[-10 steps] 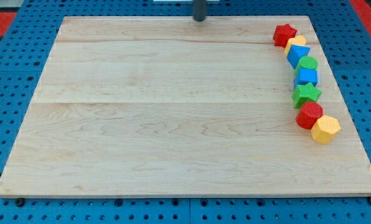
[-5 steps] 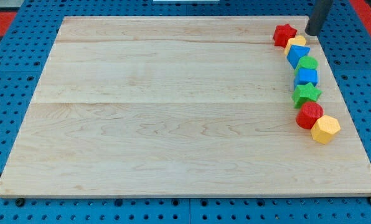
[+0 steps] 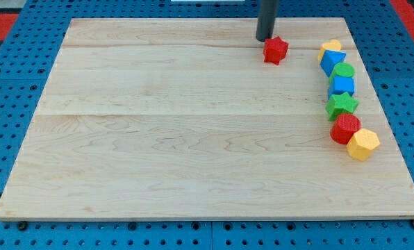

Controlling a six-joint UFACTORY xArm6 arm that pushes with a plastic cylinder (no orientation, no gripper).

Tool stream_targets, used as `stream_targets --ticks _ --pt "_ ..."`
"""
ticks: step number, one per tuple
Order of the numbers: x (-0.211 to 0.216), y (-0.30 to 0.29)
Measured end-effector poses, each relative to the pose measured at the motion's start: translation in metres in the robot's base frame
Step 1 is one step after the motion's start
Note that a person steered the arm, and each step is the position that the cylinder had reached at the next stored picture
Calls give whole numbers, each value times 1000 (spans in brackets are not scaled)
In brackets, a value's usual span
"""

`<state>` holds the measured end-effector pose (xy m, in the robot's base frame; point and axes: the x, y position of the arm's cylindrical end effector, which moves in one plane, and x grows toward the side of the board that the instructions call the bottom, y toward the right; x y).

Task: Move the red star to the center

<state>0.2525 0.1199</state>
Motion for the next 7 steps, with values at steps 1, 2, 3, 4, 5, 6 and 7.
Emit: stream_targets --ticks 1,2,3,4,5,6,7 --pt "6 14" --pt "27 13" --pt "44 18" --pt "44 40" --pt "55 37" --pt "82 29" --pt "91 -3"
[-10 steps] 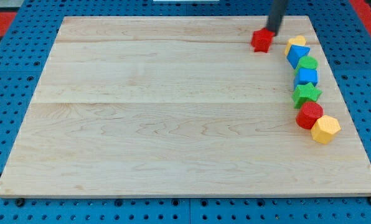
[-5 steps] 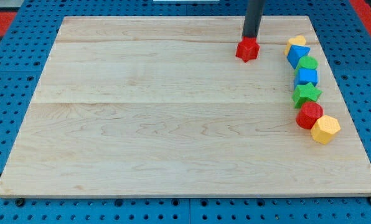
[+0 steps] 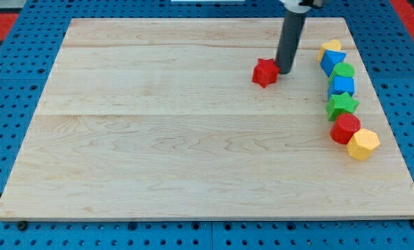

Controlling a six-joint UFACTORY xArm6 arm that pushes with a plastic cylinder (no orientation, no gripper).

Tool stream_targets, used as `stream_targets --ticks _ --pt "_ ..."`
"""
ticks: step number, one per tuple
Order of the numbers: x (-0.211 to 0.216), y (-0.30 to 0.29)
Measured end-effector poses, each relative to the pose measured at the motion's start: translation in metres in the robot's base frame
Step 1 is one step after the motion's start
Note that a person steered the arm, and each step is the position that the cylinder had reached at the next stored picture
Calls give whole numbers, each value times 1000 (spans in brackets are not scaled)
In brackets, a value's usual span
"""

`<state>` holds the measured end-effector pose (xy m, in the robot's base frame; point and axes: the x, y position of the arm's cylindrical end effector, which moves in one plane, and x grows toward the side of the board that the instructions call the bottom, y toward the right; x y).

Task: Move the red star to the center

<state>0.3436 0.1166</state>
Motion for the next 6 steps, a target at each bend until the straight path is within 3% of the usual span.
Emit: stream_targets --ticks 1,2,4,5,6 --pt "0 -75" --pt "2 -106" --pt "39 -92" --pt "53 -117" --pt "34 -169"
